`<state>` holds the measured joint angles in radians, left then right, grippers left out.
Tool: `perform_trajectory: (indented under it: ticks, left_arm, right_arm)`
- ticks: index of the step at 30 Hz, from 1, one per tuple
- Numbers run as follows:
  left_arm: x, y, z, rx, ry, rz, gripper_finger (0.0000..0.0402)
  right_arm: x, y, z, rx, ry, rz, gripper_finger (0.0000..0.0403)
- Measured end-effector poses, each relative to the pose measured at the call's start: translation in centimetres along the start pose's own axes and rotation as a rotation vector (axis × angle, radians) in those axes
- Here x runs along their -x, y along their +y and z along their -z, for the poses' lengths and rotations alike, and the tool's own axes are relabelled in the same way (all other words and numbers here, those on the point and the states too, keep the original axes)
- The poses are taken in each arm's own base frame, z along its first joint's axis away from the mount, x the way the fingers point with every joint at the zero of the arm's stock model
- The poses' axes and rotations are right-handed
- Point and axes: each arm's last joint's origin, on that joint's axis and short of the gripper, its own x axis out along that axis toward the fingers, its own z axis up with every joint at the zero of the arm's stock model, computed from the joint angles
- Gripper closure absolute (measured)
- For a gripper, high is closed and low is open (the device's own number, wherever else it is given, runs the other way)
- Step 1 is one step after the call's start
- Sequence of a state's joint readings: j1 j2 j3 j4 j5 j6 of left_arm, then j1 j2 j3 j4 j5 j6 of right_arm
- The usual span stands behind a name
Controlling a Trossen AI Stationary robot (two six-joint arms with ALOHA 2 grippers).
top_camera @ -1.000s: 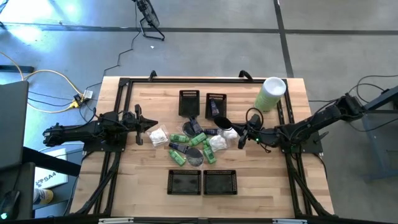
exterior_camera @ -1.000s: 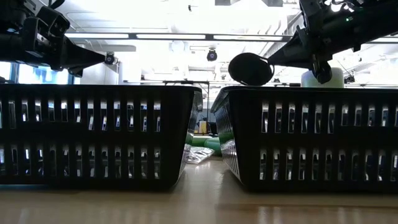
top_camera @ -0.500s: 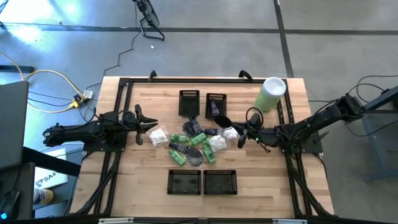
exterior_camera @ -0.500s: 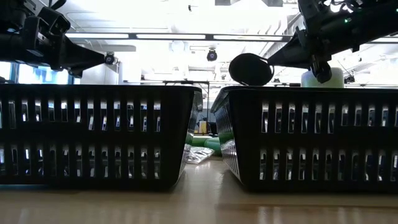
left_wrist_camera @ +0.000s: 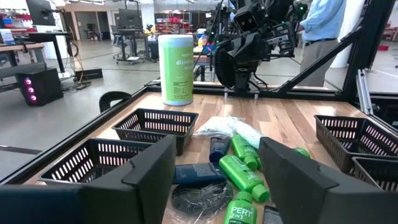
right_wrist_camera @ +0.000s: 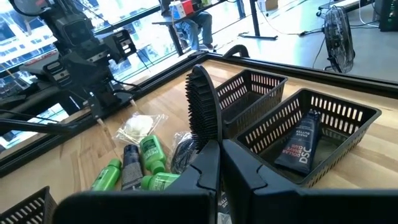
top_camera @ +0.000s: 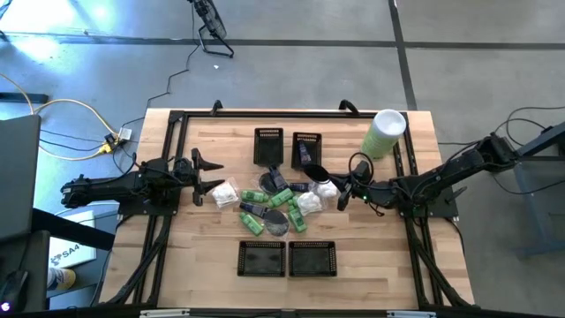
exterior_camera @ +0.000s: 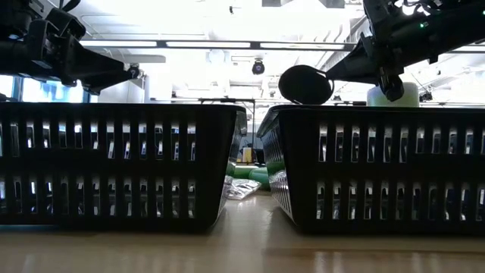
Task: Pick & Place Travel size toiletries
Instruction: Put the black hairbrush into the bottom right black bin
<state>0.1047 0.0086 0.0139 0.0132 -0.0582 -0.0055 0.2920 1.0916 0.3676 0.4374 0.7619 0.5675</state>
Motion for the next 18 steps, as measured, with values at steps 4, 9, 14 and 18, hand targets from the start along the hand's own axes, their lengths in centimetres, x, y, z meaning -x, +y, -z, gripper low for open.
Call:
perform_trajectory:
  ticks: [4,9,14,18]
  left_arm:
    - [0.0,0.0,0.0,0.0,0.0,0.0,0.0171]
    - [0.0,0.01,0.0,0.0,0.0,-0.002,0.0171]
    - [0.0,0.01,0.0,0.0,0.0,-0.004,0.0171]
    - [0.0,0.01,0.0,0.0,0.0,-0.004,0.0171]
  right_arm:
    - [0.0,0.01,0.0,0.015,0.001,-0.002,0.0399]
    - [0.0,0.01,0.0,0.016,0.002,-0.002,0.0399]
    - [0.05,0.09,0.04,0.016,0.008,-0.016,0.0399]
    - [0.23,0.71,0.1,-0.004,0.061,-0.148,0.0399]
